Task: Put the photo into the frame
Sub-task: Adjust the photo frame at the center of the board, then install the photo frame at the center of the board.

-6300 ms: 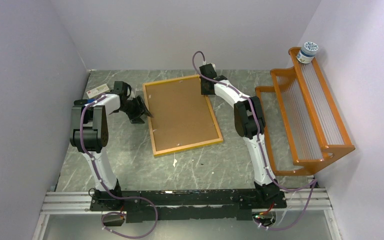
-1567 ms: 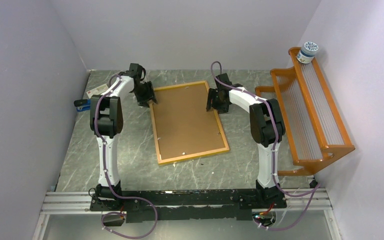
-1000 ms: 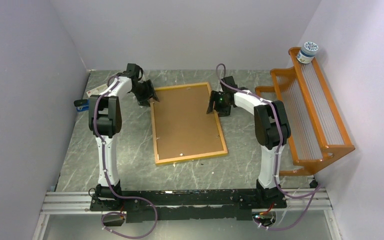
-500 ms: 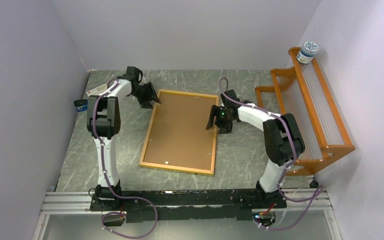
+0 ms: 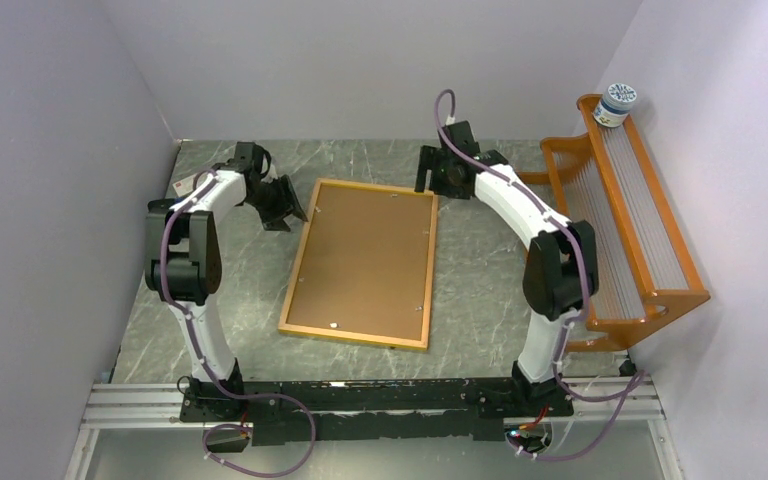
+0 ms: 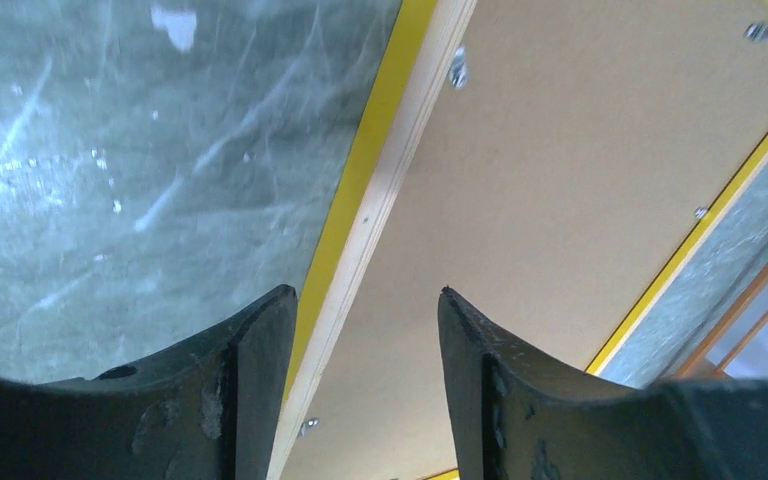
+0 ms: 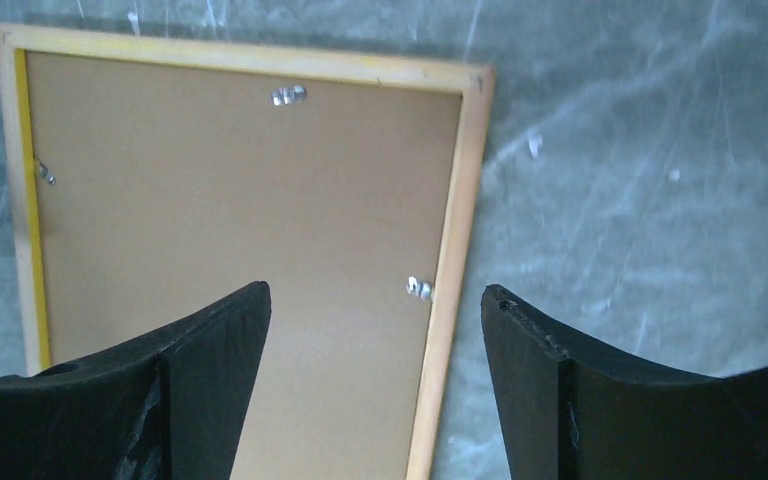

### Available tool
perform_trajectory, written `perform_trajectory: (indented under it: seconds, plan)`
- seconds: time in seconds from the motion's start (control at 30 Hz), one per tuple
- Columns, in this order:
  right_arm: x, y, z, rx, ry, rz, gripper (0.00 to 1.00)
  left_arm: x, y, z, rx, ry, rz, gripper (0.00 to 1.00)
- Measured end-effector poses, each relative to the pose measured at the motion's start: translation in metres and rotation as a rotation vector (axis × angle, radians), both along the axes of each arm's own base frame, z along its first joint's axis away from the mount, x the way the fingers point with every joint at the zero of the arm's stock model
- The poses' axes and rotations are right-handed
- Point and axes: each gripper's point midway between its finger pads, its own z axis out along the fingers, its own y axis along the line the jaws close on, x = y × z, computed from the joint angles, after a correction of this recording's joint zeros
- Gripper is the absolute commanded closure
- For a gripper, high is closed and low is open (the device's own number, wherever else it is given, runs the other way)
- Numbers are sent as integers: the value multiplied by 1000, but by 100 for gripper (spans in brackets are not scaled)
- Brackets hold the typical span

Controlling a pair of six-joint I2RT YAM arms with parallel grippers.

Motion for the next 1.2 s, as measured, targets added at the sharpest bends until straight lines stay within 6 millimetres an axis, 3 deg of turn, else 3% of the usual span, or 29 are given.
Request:
perform_trajectory:
  seconds: [0.1, 0.27, 0.43, 0.53, 0.87, 1.03, 1.2]
  plan:
    - [22, 8, -2, -43, -28, 58, 19, -15, 2, -5, 6, 25, -1, 44]
    - [53, 33, -21, -124, -52, 215, 19, -35, 6, -22, 29, 86, -8, 46]
    - [73, 58, -44, -204, -71, 352, 21, -38, 7, -24, 38, 90, -30, 47]
    - [74, 68, -59, -239, -64, 410, 22, -38, 7, -24, 41, 83, -46, 47]
    - [75, 60, -98, -352, -7, 494, 28, -16, 0, -26, 8, 54, -73, 47]
    - [78, 54, -108, -392, 2, 492, 32, -14, -2, -33, 0, 66, -82, 48]
    - [88, 51, -105, -421, -30, 460, 34, -15, -1, -37, 0, 75, -82, 48]
